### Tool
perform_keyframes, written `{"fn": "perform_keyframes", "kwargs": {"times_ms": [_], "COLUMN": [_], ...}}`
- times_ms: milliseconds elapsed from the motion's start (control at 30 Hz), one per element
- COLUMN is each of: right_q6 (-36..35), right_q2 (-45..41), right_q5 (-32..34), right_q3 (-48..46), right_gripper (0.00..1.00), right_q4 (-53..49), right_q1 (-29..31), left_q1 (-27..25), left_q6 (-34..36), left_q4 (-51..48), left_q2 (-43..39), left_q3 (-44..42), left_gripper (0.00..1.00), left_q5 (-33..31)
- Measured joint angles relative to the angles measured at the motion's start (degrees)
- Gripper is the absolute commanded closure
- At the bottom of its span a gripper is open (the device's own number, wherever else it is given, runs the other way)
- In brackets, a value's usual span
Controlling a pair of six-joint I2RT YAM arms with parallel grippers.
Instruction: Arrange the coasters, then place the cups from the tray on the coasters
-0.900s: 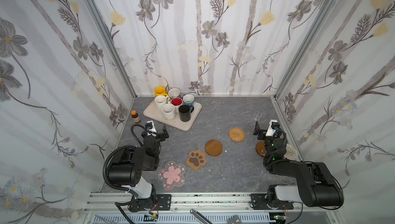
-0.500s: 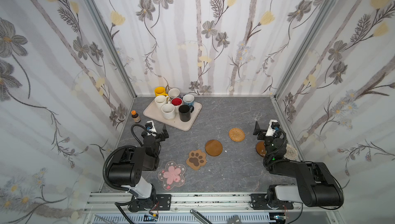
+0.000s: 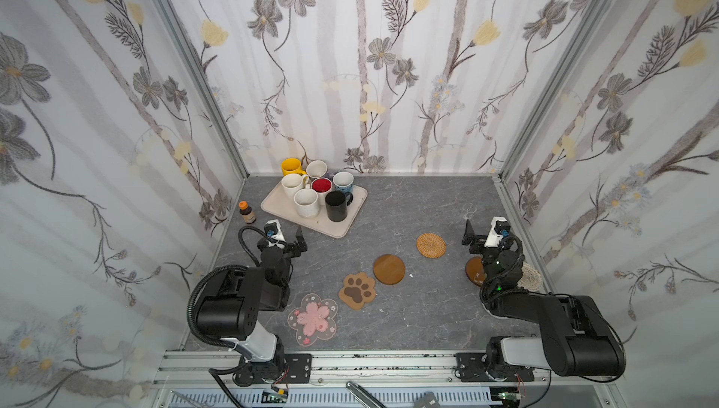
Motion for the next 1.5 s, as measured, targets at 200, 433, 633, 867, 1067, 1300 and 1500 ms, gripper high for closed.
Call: {"fn": "perform_keyframes", "kwargs": {"times_ms": [200, 433, 633, 867, 1067, 1300, 1500], "right_q6": [0.0, 0.5, 2.3, 8.4, 12.5, 15.5, 18.0], "right_q2": [0.1, 0.1, -3.9, -19.1, -27.2, -30.0, -29.7], "right_q5": [-0.5, -2.1, 2.9, 11.4, 12.1, 6.4, 1.1], "right_q3": [0.0, 0.0, -2.3, 7.5, 13.9, 18.2, 18.8], "right_gripper": [0.00, 0.00, 0.00, 0.00, 0.01, 0.09, 0.22], "right_q4": [-0.2, -0.2, -0.9, -23.3, -44.5, -60.2, -68.8], "right_q1": [-0.1, -1.4, -0.4, 0.5, 2.9, 6.5, 11.1], "left_q1": [0.0, 0.8, 0.8, 0.8, -1.5, -16.0, -26.1], "left_q6": [0.0, -0.2, -0.4, -0.7, -2.6, -2.9, -8.5], "left_q4": [0.0, 0.0, -4.2, -19.9, -41.0, -61.9, -72.2], "left_q2": [0.0, 0.0, -3.4, -17.0, -29.2, -37.1, -38.8], "left_q3": [0.0, 0.0, 1.2, 8.2, 19.0, 25.7, 26.8], "left_gripper": [0.00, 0.00, 0.00, 0.00, 0.00, 0.00, 0.00], "left_q5": [0.0, 1.1, 1.2, 0.6, 2.8, 1.8, -1.3]}}
